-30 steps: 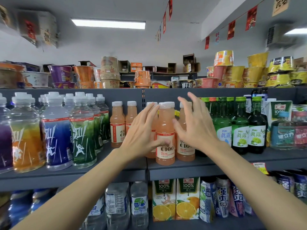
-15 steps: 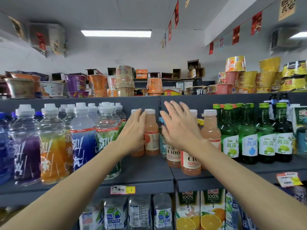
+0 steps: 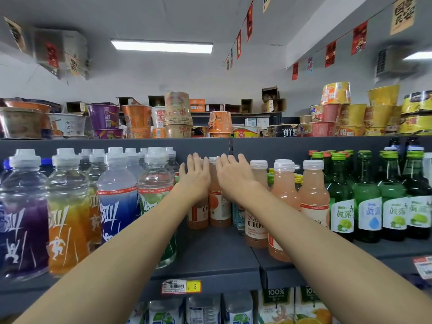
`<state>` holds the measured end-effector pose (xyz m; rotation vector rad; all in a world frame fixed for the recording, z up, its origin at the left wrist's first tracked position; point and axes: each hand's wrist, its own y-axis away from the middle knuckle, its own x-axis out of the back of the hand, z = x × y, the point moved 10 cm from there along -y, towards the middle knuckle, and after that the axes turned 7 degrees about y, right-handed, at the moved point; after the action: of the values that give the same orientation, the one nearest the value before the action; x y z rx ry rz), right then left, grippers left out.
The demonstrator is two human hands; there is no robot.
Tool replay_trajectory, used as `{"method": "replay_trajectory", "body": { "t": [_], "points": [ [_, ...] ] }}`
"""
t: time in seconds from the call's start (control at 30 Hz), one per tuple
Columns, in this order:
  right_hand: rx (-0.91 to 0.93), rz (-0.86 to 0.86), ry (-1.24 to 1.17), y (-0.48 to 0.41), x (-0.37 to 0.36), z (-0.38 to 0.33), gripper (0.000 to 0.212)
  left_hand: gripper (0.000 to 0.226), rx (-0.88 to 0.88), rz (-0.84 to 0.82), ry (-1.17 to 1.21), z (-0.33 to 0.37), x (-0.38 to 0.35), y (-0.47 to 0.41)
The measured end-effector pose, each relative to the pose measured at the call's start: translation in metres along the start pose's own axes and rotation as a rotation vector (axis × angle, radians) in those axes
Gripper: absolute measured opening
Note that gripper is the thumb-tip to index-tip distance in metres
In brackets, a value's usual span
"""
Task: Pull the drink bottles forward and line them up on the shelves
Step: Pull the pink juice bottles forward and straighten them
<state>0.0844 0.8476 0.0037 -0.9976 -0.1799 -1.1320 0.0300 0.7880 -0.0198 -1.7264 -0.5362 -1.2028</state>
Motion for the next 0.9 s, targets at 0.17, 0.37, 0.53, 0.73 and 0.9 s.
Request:
{"method": "replay_trajectory", "body": {
  "t": [0.17, 0.37, 0.53, 0.73, 0.9],
  "points": [
    [-0.027, 0.006, -0.164, -0.014, -0.004, 0.001, 0.074, 0.113, 0.007, -0.003, -0.011, -0.001, 0.004, -0.007],
    [-0.050, 0.007, -0.292, -0.026, 0.004, 0.012, 0.048, 0.074, -0.015, 0.114, -0.018, 0.003, 0.022, -0.009],
    [-0.079, -0.073, -0.573, -0.030, 0.000, 0.015, 0.036, 0.043, 0.033, 0.219, 0.205, 0.003, 0.038, -0.012],
    [-0.149, -0.101, -0.735, -0.034, 0.006, 0.029, 0.029, 0.038, 0.125, 0.298, 0.416, -0.002, 0.049, -0.007],
    [-0.122, -0.211, -0.705, -0.035, 0.009, 0.034, 0.013, 0.051, 0.226, 0.154, 0.555, -0.010, 0.054, -0.014]
  ]
}}
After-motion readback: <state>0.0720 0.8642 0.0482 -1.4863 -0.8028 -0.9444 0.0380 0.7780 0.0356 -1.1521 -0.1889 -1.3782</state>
